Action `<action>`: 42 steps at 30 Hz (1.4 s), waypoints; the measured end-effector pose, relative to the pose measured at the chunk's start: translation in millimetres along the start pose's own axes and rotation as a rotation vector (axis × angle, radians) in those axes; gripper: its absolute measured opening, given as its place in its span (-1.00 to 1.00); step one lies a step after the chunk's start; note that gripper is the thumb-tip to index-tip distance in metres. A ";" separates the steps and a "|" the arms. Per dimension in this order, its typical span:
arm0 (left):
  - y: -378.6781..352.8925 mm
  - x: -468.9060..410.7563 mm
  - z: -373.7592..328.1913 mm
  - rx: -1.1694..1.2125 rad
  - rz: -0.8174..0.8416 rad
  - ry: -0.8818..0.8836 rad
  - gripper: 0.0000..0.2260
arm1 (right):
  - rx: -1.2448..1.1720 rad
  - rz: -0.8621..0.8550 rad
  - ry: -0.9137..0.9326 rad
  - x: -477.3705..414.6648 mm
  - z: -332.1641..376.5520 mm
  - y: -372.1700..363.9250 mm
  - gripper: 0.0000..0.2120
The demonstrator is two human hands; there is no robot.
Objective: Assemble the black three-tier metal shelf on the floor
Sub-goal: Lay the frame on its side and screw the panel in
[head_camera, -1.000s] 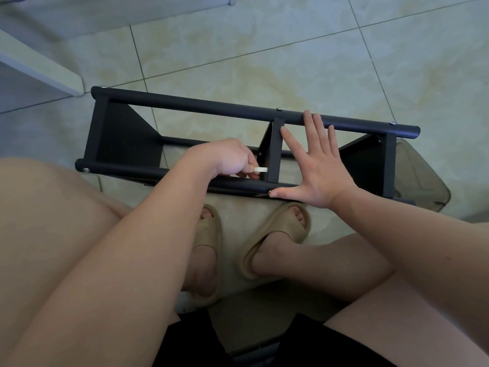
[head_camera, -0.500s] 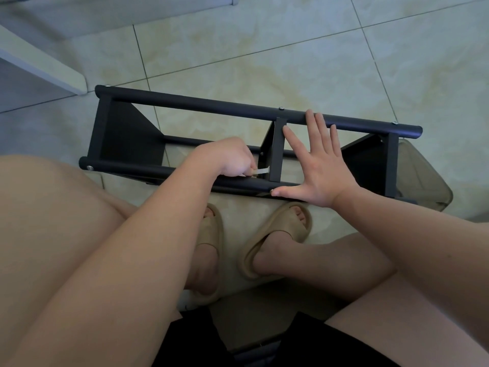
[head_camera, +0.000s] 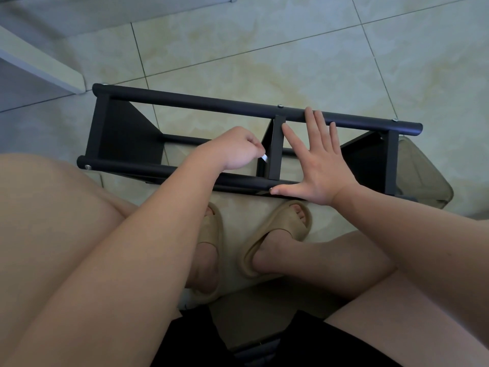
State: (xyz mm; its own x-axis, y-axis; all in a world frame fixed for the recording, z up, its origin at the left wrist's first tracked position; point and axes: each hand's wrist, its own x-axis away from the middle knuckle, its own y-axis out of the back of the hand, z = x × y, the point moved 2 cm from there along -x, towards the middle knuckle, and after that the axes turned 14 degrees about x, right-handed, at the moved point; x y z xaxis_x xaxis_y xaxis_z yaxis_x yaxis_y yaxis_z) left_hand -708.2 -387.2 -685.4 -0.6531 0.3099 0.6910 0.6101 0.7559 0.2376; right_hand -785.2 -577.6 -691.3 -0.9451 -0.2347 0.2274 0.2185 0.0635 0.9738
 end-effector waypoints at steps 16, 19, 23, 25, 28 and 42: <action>-7.7 -2.7 -6.5 0.519 -0.228 0.028 -0.96 | -0.002 -0.021 0.001 -0.8 -0.6 -1.8 0.19; -8.4 -3.9 -4.5 0.478 -0.218 0.056 -0.95 | 0.003 -0.017 0.003 -0.9 -0.8 -1.7 0.18; -9.5 -2.9 -3.7 0.447 -0.185 0.058 -0.90 | -0.001 -0.018 0.002 -0.8 -0.9 -1.3 0.19; -9.3 -2.0 -4.0 0.434 -0.179 0.058 -0.88 | 0.003 -0.017 0.001 -0.8 -0.8 -1.5 0.19; -7.9 -1.2 -4.6 0.420 -0.185 0.067 -0.89 | 0.012 -0.017 0.003 -0.6 -0.5 -1.9 0.19; -9.1 -1.4 -3.2 0.385 -0.144 0.120 -0.93 | 0.005 -0.012 0.002 -0.4 -0.6 -1.3 0.19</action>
State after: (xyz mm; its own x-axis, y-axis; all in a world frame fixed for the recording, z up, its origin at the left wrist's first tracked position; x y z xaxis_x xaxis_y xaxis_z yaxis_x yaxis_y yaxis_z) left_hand -711.4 -396.4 -686.4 -0.6489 0.1335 0.7491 0.2897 0.9537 0.0810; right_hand -784.9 -578.2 -692.6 -0.9473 -0.2373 0.2154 0.2055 0.0659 0.9764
